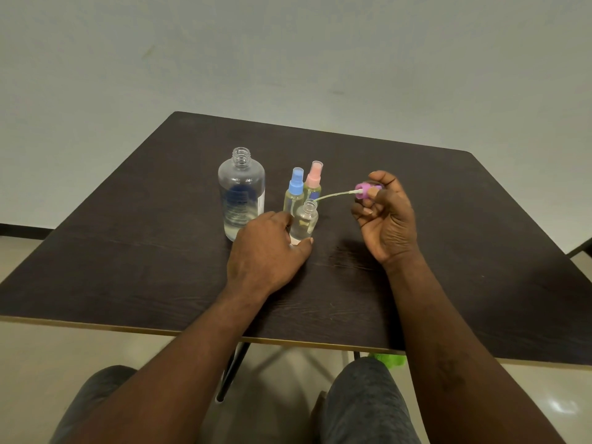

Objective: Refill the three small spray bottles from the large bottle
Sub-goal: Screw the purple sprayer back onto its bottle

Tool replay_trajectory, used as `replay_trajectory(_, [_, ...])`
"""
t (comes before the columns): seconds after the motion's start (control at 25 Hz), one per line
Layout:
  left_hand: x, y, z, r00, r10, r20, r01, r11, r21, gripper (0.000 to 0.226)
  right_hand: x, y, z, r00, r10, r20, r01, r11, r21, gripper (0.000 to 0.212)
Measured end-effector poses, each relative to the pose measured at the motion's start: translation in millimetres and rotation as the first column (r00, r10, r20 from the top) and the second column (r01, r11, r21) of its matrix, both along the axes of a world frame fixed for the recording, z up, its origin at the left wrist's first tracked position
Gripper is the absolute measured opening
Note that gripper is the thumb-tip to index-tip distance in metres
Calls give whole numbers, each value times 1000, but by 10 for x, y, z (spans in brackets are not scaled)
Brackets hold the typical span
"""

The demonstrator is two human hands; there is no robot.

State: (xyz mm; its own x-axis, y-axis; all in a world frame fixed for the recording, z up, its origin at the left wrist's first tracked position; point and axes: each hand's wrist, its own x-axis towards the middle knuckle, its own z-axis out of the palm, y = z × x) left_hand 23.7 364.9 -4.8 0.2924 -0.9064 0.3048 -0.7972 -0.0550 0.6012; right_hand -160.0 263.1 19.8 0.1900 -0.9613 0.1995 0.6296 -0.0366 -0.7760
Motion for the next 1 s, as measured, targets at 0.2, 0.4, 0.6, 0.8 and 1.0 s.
replay_trajectory(0.2, [-25, 44, 46, 998, 23, 54, -23, 1000, -14, 27, 11, 7, -17, 997, -6, -71, 2, 999, -53, 31])
replay_trajectory(0.4, [-59, 83, 64, 994, 36, 103, -32, 999, -35, 26, 4, 25, -4, 997, 16, -73, -22, 996, -86, 28])
replay_trajectory(0.6, [-54, 82, 52, 989, 15, 150, -11, 1000, -28, 33, 31, 47, 7, 998, 48, -45, -52, 995, -87, 30])
replay_trajectory(0.8, [-46, 82, 53, 985, -54, 165, 57, 998, -11, 31, 97, 105, -12, 981, 61, -185, -82, 991, -108, 21])
replay_trajectory(1.0, [-54, 94, 85, 981, -93, 169, 95, 995, -3, 27, 144, 137, -38, 959, 76, -271, -119, 982, -145, 22])
